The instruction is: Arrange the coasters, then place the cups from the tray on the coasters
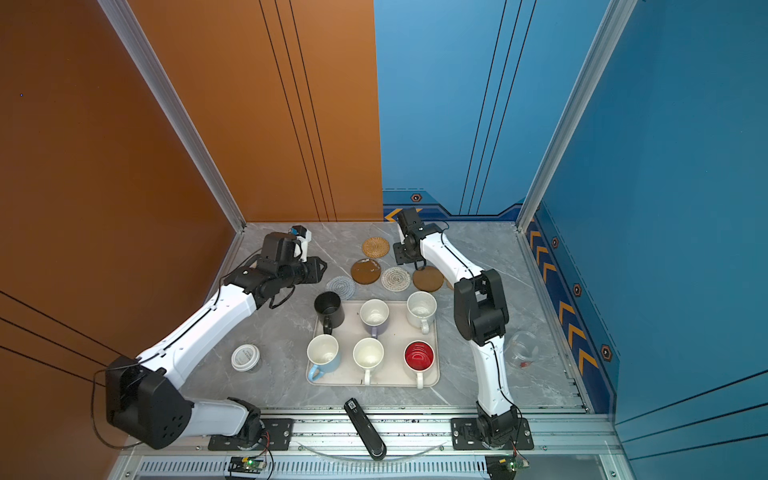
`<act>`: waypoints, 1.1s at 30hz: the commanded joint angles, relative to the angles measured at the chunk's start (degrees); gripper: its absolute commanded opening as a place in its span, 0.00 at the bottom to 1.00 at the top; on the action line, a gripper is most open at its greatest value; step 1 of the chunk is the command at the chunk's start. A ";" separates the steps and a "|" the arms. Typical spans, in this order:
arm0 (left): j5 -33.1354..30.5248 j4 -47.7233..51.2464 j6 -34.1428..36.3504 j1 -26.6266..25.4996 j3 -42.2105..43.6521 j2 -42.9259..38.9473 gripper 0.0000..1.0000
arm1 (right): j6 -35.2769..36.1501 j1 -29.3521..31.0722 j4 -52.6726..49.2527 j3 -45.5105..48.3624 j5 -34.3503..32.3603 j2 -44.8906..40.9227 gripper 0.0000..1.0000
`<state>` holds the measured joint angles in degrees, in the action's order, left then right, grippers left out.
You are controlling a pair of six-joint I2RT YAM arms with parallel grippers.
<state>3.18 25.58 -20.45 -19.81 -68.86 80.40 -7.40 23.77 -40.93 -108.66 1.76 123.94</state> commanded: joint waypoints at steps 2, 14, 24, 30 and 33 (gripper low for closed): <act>-0.23 9.53 3.74 0.65 -5.60 4.79 0.23 | -2.40 2.19 -0.95 1.63 3.96 -1.14 0.29; 5.07 18.54 9.49 2.61 -20.86 24.66 0.02 | -6.36 4.62 -1.68 2.20 6.98 2.48 0.16; 8.28 22.23 11.22 2.76 -30.06 37.63 0.00 | -8.25 3.94 -2.05 1.70 6.41 5.21 0.15; 8.96 22.82 10.87 2.72 -32.82 41.94 0.00 | -8.84 2.69 -2.05 0.90 6.50 7.27 0.14; 9.13 23.32 10.87 2.72 -34.15 43.72 0.00 | -9.21 2.25 -2.05 0.63 6.50 7.72 0.13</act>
<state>10.81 46.61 -10.28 -17.26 -100.92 122.50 -15.42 26.70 -41.41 -107.37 7.77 130.69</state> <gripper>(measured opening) 0.045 0.130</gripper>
